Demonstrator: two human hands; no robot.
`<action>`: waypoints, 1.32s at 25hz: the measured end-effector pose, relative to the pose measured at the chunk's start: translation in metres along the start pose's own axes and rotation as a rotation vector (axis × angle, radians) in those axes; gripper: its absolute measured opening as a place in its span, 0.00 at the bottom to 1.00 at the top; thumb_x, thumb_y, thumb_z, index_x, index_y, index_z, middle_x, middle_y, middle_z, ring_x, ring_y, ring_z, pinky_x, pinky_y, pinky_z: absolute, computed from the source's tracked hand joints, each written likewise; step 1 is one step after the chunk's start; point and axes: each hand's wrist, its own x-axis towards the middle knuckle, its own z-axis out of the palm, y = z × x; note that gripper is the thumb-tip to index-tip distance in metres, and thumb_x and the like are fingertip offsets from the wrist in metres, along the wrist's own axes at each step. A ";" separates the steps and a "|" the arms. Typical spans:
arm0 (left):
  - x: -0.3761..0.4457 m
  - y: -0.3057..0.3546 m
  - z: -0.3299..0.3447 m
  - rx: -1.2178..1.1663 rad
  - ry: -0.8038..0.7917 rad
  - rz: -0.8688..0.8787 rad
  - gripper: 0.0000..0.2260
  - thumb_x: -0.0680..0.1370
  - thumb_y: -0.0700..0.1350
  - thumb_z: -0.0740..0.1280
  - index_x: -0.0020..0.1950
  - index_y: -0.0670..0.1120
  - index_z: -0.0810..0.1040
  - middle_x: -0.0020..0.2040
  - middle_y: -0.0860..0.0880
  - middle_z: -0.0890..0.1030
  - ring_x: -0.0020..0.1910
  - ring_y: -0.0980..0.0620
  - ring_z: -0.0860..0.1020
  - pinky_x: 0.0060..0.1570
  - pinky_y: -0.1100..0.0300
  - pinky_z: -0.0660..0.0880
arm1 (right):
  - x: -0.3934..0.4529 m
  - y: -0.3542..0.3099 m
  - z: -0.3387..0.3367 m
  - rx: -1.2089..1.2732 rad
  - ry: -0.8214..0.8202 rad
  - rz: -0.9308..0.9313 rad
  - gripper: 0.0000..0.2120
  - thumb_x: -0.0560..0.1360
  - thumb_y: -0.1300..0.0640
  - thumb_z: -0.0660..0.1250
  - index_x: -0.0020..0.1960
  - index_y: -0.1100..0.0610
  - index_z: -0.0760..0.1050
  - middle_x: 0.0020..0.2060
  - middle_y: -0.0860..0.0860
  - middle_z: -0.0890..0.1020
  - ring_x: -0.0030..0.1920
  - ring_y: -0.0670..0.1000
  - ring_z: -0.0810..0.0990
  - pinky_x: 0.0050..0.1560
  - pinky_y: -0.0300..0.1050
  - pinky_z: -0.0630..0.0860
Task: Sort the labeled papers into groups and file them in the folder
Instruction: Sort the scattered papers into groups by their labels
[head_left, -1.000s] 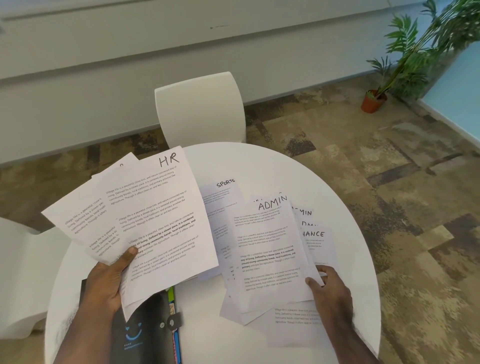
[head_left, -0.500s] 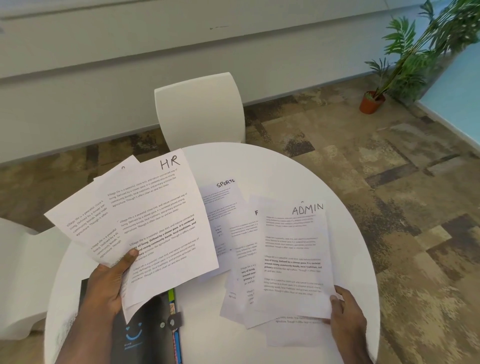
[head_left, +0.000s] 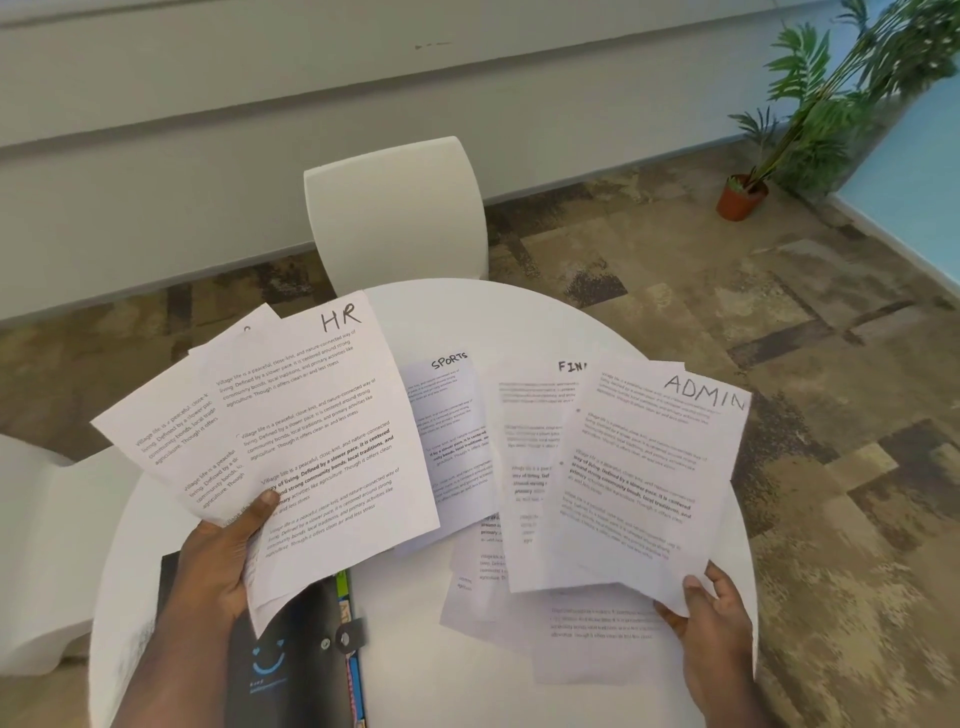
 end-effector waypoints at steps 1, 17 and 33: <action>0.000 0.001 0.000 -0.007 0.003 0.001 0.20 0.74 0.37 0.73 0.65 0.46 0.80 0.56 0.45 0.85 0.54 0.42 0.83 0.44 0.45 0.82 | -0.001 -0.001 0.003 0.044 0.010 0.012 0.13 0.83 0.65 0.58 0.65 0.54 0.71 0.54 0.53 0.78 0.51 0.54 0.78 0.29 0.39 0.81; 0.005 -0.001 -0.019 -0.045 0.039 -0.005 0.22 0.72 0.36 0.74 0.66 0.45 0.79 0.59 0.44 0.84 0.57 0.41 0.82 0.48 0.39 0.80 | -0.018 0.061 -0.039 -0.333 0.163 -0.015 0.15 0.81 0.69 0.57 0.67 0.60 0.68 0.53 0.61 0.76 0.47 0.63 0.76 0.24 0.50 0.80; 0.005 0.003 -0.008 0.030 0.011 -0.003 0.19 0.73 0.37 0.74 0.63 0.46 0.81 0.55 0.46 0.86 0.54 0.43 0.84 0.46 0.43 0.82 | -0.030 0.053 -0.035 -0.630 0.154 -0.296 0.34 0.77 0.65 0.67 0.39 0.22 0.68 0.40 0.55 0.81 0.41 0.49 0.76 0.42 0.18 0.64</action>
